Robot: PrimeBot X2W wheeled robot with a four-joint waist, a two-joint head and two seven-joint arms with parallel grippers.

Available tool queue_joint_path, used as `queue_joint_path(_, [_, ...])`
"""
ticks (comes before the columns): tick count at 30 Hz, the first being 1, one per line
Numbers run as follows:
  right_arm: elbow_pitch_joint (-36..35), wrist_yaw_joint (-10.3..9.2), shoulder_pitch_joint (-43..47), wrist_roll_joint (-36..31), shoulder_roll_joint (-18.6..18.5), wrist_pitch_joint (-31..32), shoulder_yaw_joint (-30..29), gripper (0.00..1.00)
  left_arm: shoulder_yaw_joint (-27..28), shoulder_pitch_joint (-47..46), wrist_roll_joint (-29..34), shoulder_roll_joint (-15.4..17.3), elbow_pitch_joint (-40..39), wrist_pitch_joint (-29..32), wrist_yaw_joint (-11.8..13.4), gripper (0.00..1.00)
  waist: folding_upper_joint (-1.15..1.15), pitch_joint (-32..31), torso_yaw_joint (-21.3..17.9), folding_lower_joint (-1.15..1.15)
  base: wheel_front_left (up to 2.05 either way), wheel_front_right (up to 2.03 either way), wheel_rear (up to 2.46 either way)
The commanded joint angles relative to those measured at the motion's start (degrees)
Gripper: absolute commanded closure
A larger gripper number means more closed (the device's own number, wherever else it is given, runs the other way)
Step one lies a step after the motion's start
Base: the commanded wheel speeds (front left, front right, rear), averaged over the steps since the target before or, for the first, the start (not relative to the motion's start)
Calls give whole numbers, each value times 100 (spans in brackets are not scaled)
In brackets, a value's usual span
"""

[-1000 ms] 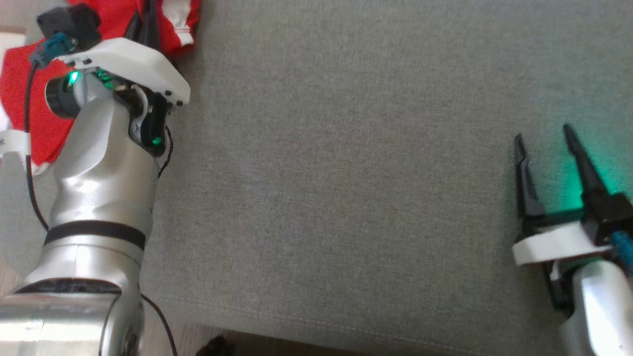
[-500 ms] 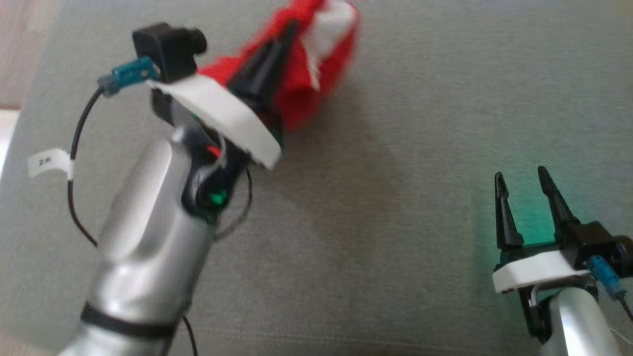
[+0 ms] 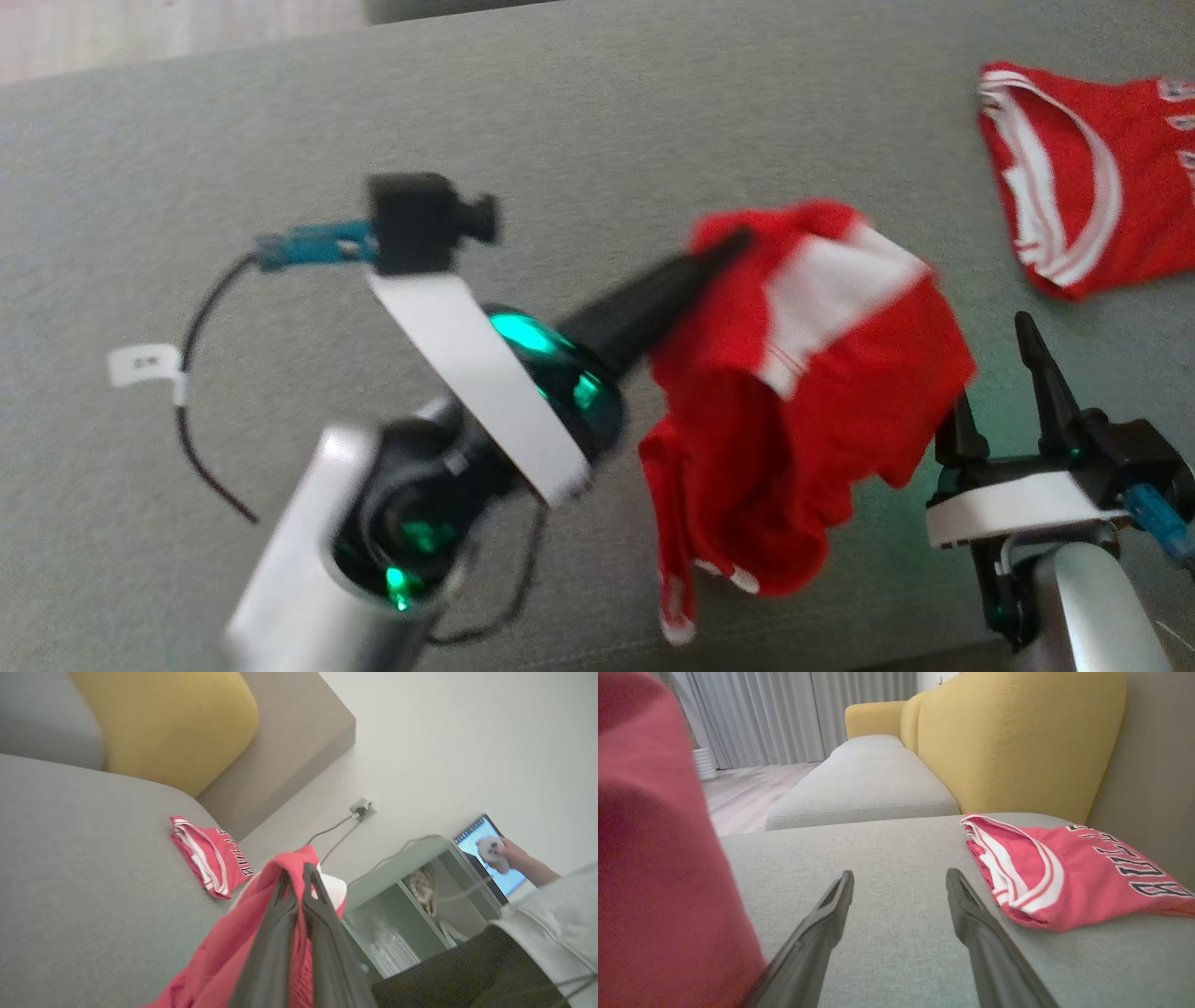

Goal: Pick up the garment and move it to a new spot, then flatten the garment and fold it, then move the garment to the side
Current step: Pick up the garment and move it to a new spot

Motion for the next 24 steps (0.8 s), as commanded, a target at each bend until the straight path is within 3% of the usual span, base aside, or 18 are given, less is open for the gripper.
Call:
queue_joint_path(1, [-173, -5, 36, 46, -19, -60, 155, 0, 332, -209, -28, 18, -90, -34, 51, 100, 0, -2, -265, 0, 0, 0, 0])
queue_joint_path(6, [-158, -5, 18, 147, -19, -61, 199, 0, 1111, -539, 38, 122, 1281, -446, 493, 100, 0, 66, -531, 0, 0, 0, 0])
queue_joint_path(13, [-116, -5, -76, 214, -19, -61, 356, 0, 1837, -1400, 682, 602, 3783, -1547, 541, 100, 0, 137, -726, 0, 0, 0, 0])
queue_joint_path(18, [-108, -5, -81, 192, -18, -61, 305, 0, 1982, -1759, 1054, 832, 5041, -2347, 401, 100, 0, 149, -709, 0, 0, 0, 0])
queue_joint_path(19, [-100, -5, -72, 175, -18, -61, 295, 0, 1990, -1801, 1116, 857, 5244, -2496, 383, 93, 0, 146, -688, 0, 0, 0, 0])
queue_joint_path(21, [-88, -5, -53, 141, -18, -61, 280, 0, 1974, -1859, 1231, 880, 5611, -2758, 339, 49, 0, 132, -631, 0, 0, 0, 0])
queue_joint_path(22, [-83, -5, -47, 130, -18, -61, 273, 0, 1908, -1868, 1318, 891, 5756, -2851, 292, 0, 0, 117, -600, 0, 0, 0, 0])
queue_joint_path(24, [-75, -5, -41, 103, -18, -61, 270, 0, 1712, -1867, 1557, 944, 5986, -3032, 180, 0, 0, 83, -539, 0, 0, 0, 0])
